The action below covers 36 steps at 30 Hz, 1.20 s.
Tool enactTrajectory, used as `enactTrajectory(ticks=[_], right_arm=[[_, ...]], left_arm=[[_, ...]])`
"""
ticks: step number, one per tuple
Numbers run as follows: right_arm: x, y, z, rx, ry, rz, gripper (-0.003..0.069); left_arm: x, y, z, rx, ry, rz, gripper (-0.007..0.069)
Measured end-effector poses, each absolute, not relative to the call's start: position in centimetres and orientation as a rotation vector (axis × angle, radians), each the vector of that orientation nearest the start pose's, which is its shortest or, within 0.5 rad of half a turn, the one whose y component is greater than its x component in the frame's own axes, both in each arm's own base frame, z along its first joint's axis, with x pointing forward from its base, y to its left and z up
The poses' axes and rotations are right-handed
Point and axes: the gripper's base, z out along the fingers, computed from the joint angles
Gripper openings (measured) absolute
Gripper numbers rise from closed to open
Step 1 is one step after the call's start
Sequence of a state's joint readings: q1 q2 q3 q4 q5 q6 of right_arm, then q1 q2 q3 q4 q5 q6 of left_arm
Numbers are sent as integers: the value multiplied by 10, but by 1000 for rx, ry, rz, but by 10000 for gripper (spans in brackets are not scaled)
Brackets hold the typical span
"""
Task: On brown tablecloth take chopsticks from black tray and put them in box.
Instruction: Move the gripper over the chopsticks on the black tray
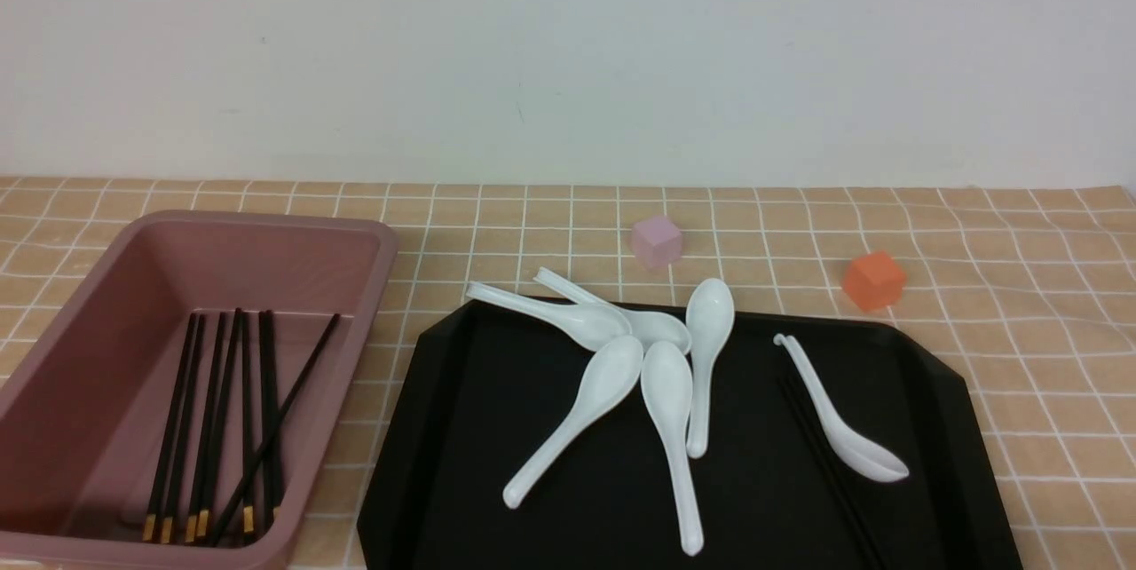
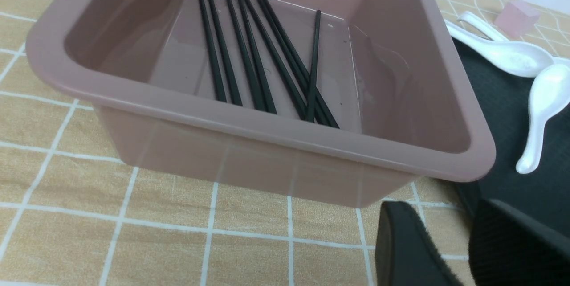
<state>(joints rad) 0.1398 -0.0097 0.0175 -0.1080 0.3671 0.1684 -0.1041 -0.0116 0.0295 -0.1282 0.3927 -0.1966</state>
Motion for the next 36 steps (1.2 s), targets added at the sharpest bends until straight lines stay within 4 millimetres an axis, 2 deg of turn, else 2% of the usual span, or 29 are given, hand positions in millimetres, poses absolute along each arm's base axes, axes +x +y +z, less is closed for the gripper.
enactTrajectory(ticks=[22,25,26,29,31,36], right_arm=[[53,4,176,-19,1851,134,206],[54,9,179,179,1798,361,212],[54,11,182,298,1755,500,214],[55,13,191,531,1635,760,218],[55,12,194,623,1575,864,220],[55,12,196,677,1537,924,223]], left_arm=[[51,-10,169,-167,1897,-332,239],[51,-10,169,-167,1897,-332,239],[51,-10,169,-167,1897,-332,239],[51,-10,169,-167,1897,-332,239],[51,-10,169,-167,1897,-332,239],[51,-10,169,-167,1897,-332,239]])
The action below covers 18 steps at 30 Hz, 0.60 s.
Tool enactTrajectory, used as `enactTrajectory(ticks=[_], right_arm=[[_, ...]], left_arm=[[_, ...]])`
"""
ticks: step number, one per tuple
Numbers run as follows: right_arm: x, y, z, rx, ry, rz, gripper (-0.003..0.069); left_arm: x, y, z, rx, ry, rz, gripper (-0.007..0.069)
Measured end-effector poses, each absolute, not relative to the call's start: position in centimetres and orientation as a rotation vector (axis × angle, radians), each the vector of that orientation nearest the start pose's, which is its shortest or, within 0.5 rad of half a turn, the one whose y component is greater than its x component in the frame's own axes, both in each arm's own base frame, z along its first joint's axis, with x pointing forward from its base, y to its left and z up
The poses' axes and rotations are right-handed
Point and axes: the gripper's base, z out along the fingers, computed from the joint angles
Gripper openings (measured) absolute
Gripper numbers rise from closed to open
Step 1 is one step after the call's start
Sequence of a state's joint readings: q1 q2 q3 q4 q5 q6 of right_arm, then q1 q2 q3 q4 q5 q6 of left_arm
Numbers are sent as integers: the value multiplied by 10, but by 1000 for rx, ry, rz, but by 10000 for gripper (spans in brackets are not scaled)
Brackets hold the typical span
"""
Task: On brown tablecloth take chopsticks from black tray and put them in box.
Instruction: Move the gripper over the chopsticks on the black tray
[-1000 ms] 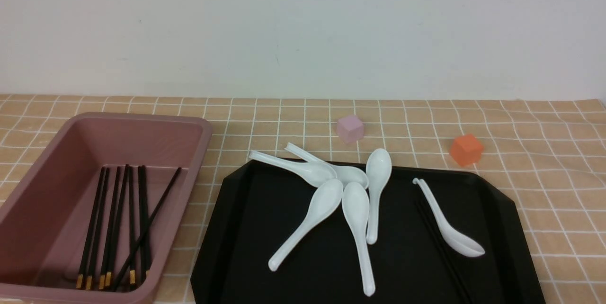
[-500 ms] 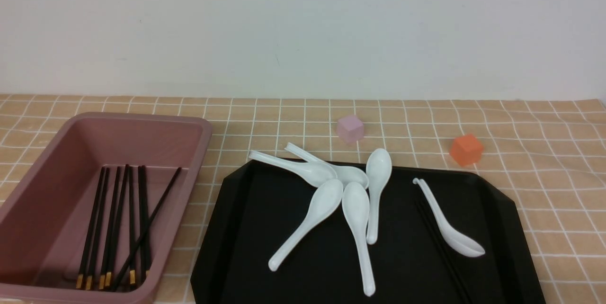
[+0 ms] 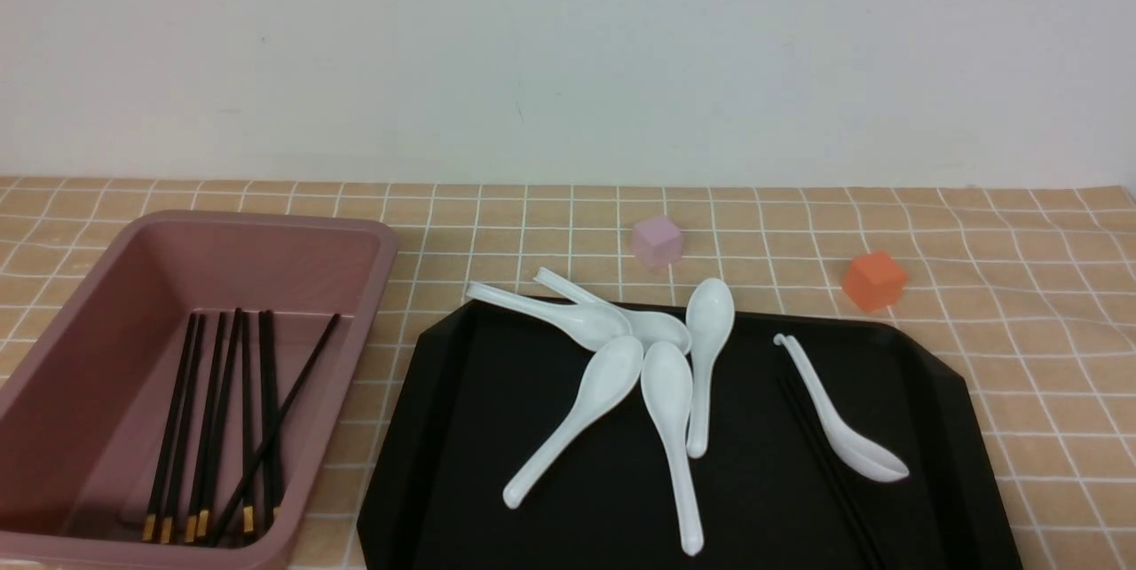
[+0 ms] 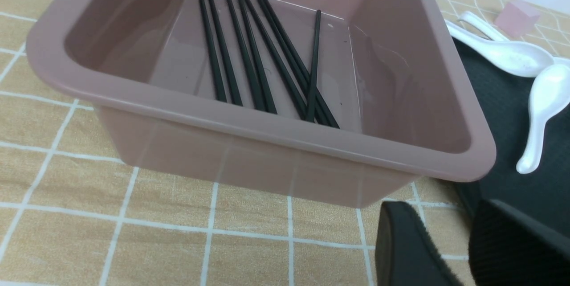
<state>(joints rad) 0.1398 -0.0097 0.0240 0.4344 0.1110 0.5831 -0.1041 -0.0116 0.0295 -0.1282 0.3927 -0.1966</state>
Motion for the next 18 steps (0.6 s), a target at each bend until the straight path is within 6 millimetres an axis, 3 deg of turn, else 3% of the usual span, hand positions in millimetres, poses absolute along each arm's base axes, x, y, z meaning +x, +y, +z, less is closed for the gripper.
enactTrajectory(ticks=[5,7,10,12,14,18], right_arm=[[54,12,205,684,1513,953,222],[50,12,232,594,1466,922,197],[45,13,277,425,1474,787,92],[50,15,302,315,1593,660,10],[61,18,315,243,1782,550,-10],[91,23,304,203,2316,390,-8]], left_arm=[[51,-10,169,-167,1897,-332,239],[51,-10,169,-167,1897,-332,239],[51,-10,169,-167,1897,-332,239],[51,-10,169,-167,1897,-332,239],[51,-10,169,-167,1897,-332,239],[51,-10,169,-167,1897,-332,239]])
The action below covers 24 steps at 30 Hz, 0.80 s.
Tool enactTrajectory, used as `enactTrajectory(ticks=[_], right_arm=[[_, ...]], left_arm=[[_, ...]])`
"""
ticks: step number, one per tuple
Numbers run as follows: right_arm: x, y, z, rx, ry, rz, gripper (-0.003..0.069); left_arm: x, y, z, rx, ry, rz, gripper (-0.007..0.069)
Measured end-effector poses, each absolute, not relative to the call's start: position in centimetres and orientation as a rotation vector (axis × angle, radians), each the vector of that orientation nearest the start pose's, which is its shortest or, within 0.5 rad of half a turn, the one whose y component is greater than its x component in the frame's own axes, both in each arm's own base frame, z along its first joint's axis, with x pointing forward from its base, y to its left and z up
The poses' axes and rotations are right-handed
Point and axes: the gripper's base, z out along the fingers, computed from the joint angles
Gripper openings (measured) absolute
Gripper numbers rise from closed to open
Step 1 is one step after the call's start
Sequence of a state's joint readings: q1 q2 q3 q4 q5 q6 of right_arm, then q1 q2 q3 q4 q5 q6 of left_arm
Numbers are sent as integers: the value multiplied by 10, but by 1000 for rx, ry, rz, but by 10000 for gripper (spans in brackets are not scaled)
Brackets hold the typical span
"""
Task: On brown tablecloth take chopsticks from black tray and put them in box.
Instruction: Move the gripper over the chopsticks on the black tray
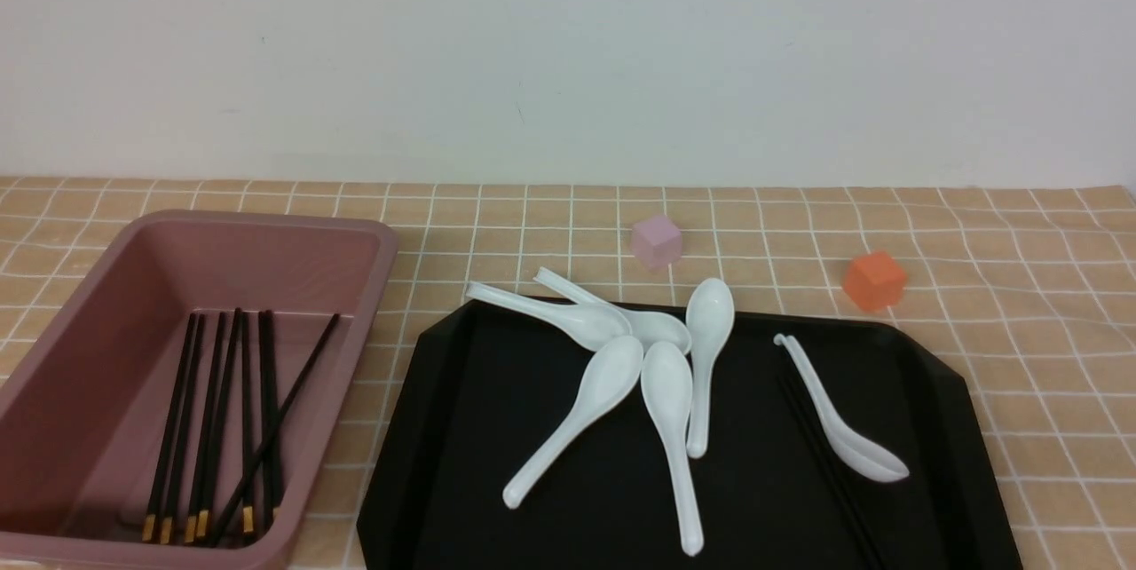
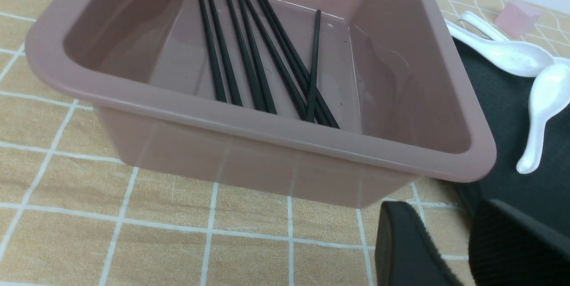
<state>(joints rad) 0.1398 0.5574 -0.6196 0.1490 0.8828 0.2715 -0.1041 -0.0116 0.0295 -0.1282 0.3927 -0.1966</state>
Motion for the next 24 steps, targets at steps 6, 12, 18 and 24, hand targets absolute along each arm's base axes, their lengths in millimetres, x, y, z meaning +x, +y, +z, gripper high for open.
enactTrajectory(ticks=[6,12,18,24], right_arm=[[142,44,259,55,2835,448,4],[185,72,228,-173,2941,543,96],[217,91,214,-246,2943,425,272],[236,107,189,-322,2946,283,332]], left_arm=[[51,-10,169,-167,1897,-332,239],[51,-10,169,-167,1897,-332,239],[51,-10,169,-167,1897,-332,239],[51,-10,169,-167,1897,-332,239]])
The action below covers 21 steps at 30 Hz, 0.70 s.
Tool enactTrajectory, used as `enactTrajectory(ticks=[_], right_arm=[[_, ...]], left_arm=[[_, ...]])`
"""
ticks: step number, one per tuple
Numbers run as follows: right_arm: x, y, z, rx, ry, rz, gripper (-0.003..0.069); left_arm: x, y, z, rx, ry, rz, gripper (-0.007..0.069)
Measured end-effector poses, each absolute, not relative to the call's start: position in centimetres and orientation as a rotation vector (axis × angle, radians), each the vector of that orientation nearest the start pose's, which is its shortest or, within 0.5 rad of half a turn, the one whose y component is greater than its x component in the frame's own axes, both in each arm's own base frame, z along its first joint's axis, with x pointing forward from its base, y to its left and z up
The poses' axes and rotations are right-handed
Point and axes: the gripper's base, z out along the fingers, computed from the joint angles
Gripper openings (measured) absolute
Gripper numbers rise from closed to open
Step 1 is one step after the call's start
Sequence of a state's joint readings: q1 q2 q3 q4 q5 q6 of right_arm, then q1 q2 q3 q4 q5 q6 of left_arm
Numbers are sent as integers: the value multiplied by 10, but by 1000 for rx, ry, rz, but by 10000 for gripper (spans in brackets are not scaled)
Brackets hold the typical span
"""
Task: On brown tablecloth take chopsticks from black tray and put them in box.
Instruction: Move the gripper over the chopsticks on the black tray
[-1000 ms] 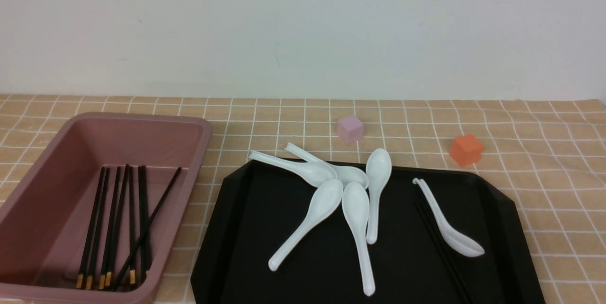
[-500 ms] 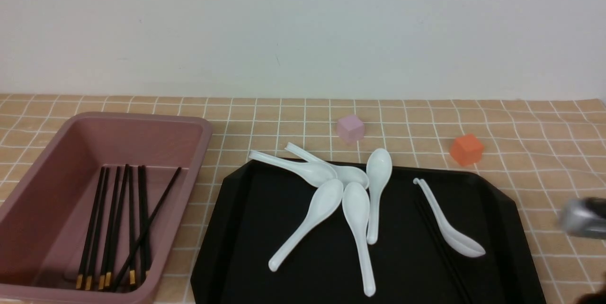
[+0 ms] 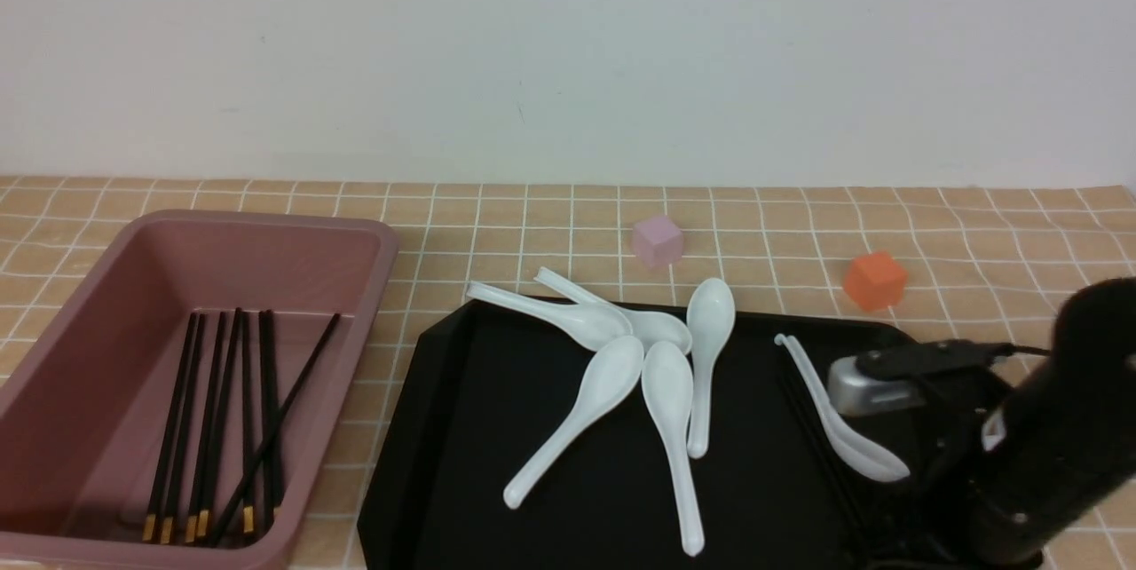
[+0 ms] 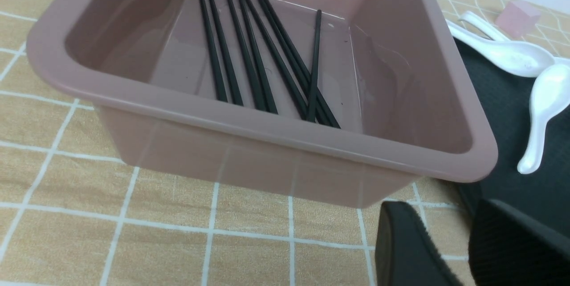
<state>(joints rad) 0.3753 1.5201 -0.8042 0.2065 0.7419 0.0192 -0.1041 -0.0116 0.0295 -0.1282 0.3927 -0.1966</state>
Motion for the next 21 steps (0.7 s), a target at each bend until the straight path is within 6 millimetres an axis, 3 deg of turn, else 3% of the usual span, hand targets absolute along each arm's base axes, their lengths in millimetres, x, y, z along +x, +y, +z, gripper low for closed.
enactTrajectory(ticks=[9,15,18,21], right_arm=[[252,109,146,-354,3010,183,335],[256,111,140,-360,3042,169,328],[257,111,140,-360,3054,162,289],[257,110,139,-370,3060,141,177]], left_arm=[[51,-10,169,-167,1897,-332,239],[51,-10,169,-167,1897,-332,239],[51,-10,169,-167,1897,-332,239],[51,-10,169,-167,1897,-332,239]])
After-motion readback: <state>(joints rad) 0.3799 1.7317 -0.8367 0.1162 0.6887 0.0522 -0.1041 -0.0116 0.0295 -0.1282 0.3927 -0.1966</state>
